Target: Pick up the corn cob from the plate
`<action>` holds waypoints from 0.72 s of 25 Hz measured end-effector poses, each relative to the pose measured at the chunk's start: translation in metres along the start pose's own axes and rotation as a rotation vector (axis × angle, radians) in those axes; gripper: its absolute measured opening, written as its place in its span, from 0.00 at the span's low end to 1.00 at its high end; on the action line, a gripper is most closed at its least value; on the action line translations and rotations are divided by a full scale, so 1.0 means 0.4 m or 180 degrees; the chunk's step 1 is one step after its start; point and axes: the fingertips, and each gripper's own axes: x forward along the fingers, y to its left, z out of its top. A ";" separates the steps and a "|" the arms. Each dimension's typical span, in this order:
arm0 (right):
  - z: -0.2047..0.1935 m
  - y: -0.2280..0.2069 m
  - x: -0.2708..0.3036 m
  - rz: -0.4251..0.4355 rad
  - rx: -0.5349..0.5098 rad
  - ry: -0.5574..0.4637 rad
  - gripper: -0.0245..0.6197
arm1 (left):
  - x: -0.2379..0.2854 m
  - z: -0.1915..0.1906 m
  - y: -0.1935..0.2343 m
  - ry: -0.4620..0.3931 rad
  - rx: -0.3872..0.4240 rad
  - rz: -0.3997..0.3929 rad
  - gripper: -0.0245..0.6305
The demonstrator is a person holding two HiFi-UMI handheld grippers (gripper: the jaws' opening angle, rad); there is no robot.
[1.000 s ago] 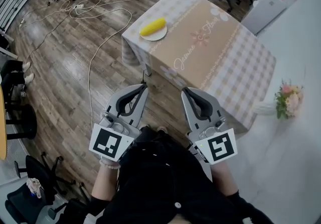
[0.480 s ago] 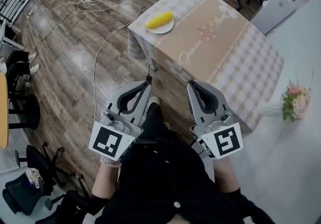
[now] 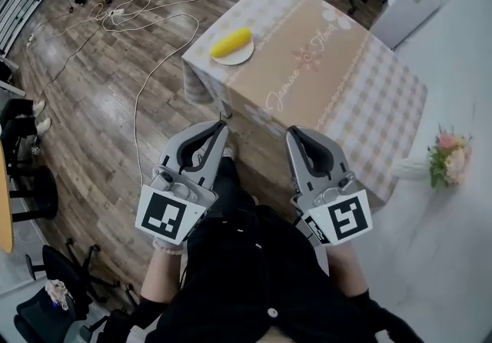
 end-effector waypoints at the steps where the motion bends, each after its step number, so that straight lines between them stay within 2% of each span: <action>1: -0.005 0.013 0.008 -0.0013 -0.0009 0.0002 0.10 | -0.009 -0.006 0.008 -0.0011 0.0001 -0.0023 0.05; 6: -0.015 0.050 0.080 -0.0023 -0.0027 0.0000 0.10 | -0.024 -0.044 0.079 -0.0007 -0.0053 -0.0042 0.05; 18: 0.007 -0.065 0.315 -0.0186 -0.0016 0.0099 0.10 | 0.159 -0.030 0.294 0.0016 0.0007 -0.0253 0.05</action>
